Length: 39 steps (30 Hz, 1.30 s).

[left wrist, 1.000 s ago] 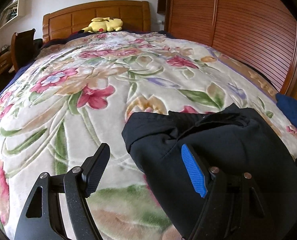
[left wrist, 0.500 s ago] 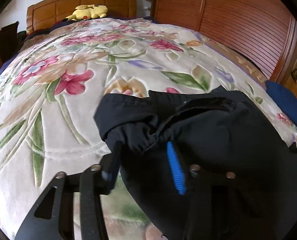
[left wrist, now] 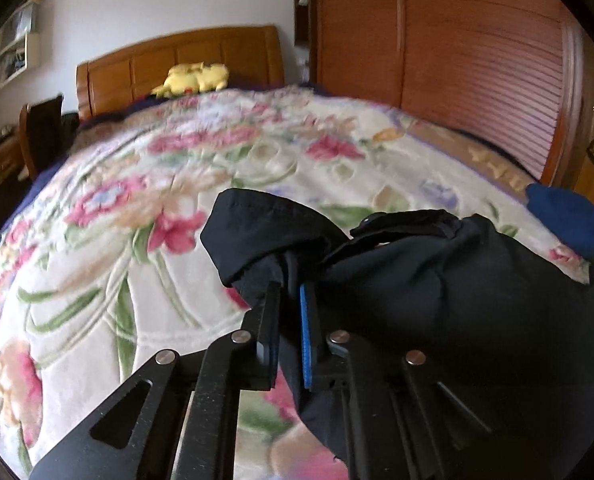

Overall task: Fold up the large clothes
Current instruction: 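Lift the folded coat with both tools and carry it toward the blue cloth by the wardrobe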

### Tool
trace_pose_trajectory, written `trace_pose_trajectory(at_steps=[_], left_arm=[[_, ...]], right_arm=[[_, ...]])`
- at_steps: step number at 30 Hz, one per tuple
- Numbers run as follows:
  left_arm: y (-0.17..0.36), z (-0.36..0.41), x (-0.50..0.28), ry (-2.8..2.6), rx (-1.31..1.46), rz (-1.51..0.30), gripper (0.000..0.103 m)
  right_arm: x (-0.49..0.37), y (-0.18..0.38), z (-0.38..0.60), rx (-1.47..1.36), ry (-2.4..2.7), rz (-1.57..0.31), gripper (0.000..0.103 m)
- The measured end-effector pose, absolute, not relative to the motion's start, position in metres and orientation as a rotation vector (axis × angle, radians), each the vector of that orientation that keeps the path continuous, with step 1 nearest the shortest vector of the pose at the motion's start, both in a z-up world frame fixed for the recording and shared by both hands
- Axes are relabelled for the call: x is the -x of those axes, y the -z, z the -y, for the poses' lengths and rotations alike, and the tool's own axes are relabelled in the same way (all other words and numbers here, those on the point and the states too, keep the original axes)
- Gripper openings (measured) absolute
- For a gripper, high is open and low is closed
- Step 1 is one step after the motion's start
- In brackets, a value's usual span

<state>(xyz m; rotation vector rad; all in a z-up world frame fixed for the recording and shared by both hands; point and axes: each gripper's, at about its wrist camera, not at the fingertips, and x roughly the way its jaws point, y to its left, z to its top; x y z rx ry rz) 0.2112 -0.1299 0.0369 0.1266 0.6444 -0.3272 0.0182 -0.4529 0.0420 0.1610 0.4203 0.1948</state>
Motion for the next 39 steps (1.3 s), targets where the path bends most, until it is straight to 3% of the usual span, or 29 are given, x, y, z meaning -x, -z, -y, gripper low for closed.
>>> trace_pose_trajectory(at_steps=[10, 25, 32, 39], left_arm=[[-0.083, 0.209, -0.194, 0.344, -0.112, -0.526, 0.009], [-0.144, 0.446, -0.172, 0.576, -0.104, -0.415, 0.009], [-0.133, 0.534, -0.159, 0.643, -0.144, -0.421, 0.009], [-0.089, 0.564, -0.172, 0.602, -0.205, -0.497, 0.011]], right_arm=[[0.009, -0.073, 0.503, -0.049, -0.123, -0.334, 0.013], [0.08, -0.113, 0.648, 0.094, 0.176, -0.288, 0.012], [0.113, -0.098, 0.704, 0.03, 0.295, -0.31, 0.012], [0.106, -0.05, 0.716, -0.04, 0.341, -0.397, 0.018]])
